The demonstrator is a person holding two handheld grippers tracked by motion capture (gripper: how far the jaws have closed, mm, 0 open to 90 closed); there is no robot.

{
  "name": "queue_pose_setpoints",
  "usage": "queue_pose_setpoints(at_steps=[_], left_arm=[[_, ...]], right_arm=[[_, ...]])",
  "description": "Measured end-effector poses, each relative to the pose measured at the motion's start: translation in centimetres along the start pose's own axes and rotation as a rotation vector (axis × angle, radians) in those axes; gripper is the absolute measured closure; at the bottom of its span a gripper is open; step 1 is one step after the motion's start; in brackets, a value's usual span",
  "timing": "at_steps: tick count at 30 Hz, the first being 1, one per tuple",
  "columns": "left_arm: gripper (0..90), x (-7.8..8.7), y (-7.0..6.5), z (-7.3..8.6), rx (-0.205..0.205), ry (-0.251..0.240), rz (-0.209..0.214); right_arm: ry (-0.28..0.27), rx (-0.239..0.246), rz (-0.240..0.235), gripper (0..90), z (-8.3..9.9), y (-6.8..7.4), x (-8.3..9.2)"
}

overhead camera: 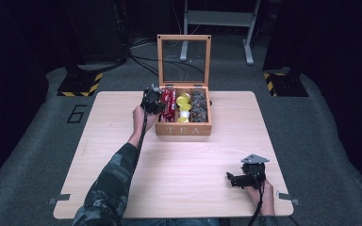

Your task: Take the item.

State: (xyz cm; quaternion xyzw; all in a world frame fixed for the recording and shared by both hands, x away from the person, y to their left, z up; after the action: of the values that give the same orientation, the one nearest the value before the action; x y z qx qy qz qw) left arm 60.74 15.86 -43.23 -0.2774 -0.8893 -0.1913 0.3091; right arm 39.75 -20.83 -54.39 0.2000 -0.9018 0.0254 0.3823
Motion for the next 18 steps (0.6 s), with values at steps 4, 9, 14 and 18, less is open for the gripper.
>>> queue_pose_setpoints(at_steps=[4,9,14,18], left_arm=[[88.5,0.7,0.0,0.0,-0.008,-0.008,-0.002],[88.5,1.4,0.1,0.0,-0.010,-0.021,0.003],[88.6,2.2,0.2,0.2,-0.010,-0.037,0.001],[88.6,2.9,0.2,0.5,-0.018,-0.046,0.001]], right_arm=[[-0.001,0.001,0.000,0.0,0.0,0.0,0.0],[-0.002,0.004,-0.001,0.0,0.0,0.0,0.0],[-0.001,0.000,0.000,0.0,0.0,0.0,0.0],[-0.001,-0.001,0.000,0.0,0.0,0.0,0.0]])
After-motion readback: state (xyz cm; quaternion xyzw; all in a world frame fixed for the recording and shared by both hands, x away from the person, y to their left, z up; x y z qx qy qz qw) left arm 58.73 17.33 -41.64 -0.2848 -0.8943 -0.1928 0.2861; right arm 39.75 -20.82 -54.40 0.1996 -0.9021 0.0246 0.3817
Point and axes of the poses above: each handheld gripper's, and its own axes: x roughly backward along the jaws, z roughly out of its underside, y roughly to its left, the point moved 2 cm from there along -x, roughly forward along the jaws, and after that the axes turned 9 degrees about -x, right-handed, at the moved point
